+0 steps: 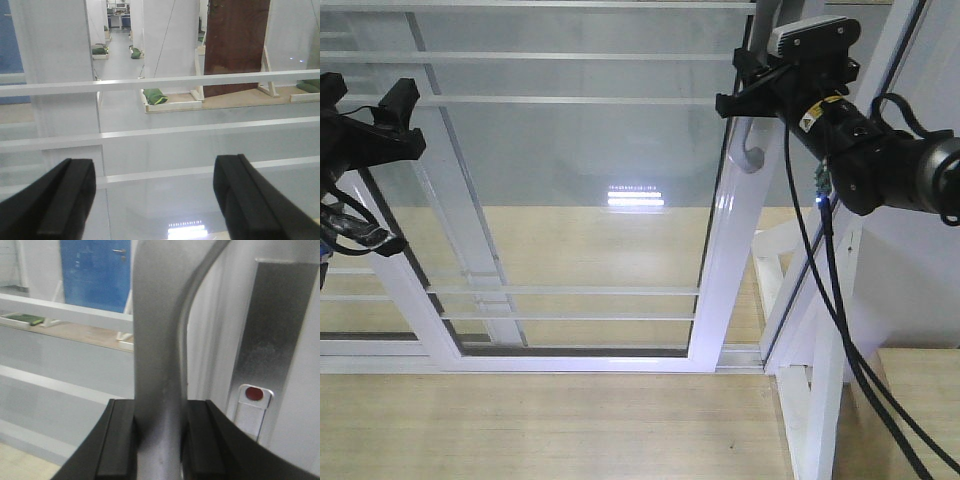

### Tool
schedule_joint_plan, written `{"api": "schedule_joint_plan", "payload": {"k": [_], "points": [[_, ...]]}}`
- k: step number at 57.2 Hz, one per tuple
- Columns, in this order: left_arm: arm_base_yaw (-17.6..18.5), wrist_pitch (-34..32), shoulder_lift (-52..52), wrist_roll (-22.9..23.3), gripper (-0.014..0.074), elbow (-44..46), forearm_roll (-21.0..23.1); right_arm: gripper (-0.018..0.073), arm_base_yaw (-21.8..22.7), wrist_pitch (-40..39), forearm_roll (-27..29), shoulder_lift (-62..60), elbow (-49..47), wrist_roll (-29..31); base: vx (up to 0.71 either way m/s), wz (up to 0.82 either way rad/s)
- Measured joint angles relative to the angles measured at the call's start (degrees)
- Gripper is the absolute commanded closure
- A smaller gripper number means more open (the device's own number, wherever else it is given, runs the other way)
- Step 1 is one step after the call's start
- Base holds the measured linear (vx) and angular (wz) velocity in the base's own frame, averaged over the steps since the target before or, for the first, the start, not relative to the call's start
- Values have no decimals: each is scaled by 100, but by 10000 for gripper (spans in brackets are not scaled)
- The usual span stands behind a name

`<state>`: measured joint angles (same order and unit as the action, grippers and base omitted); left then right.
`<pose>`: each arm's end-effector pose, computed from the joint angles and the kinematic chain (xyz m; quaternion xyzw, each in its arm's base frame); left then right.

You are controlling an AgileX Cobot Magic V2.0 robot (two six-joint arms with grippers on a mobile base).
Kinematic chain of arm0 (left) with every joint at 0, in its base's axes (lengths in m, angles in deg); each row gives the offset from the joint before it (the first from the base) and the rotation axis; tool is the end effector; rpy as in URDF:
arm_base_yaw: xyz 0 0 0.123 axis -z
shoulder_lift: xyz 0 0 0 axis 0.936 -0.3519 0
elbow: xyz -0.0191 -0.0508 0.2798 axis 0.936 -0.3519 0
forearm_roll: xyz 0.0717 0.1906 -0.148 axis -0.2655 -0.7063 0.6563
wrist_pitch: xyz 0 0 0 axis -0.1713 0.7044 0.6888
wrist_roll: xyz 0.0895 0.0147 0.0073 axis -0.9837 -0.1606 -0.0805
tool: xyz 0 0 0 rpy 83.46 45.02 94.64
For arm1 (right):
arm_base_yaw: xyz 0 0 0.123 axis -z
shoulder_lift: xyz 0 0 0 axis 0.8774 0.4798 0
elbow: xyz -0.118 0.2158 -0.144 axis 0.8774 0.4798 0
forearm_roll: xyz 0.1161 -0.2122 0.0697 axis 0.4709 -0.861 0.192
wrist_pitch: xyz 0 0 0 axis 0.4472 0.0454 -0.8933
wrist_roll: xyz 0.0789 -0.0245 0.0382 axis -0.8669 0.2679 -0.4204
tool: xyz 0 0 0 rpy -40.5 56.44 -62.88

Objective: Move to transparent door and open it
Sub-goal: 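Pull the handle sideways with the right gripper toward the left arm, then open the right gripper and move the left gripper toward the handle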

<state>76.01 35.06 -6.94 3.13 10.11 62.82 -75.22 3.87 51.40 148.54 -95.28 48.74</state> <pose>0.2801 -0.0354 0.2680 0.0552 0.7155 -0.0488 0.6947 0.4091 0.1160 0.2173 -0.1602 0.7069 0.1218 0.6780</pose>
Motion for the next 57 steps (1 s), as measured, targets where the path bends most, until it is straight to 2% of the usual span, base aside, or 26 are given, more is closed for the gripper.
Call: {"api": "schedule_joint_plan", "payload": {"k": [21, 29, 34, 42, 51, 57], "points": [[0, 0, 0, 0, 6, 0, 0, 565, -619, -80, 306, 41, -21, -5, 0, 0], [0, 0, 0, 0, 6, 0, -13, 565, -1281, -204, -724, -119, 201, -63, 0, -2], [-5, 0, 0, 0, 6, 0, 2, 565, -1498, -281, -961, -118, 213, -63, 0, 1], [1, 46, 0, 0, 6, 0, -11, 565, -1480, -132, -843, -185, 220, -3, 0, 0], [55, 50, 0, 32, 6, 0, -25, 565, -1315, 469, -334, -583, 243, 552, 0, 0], [178, 50, -7, 283, 6, 0, -339, 565, -1059, 692, 61, -927, 415, 785, 0, 0]]}}
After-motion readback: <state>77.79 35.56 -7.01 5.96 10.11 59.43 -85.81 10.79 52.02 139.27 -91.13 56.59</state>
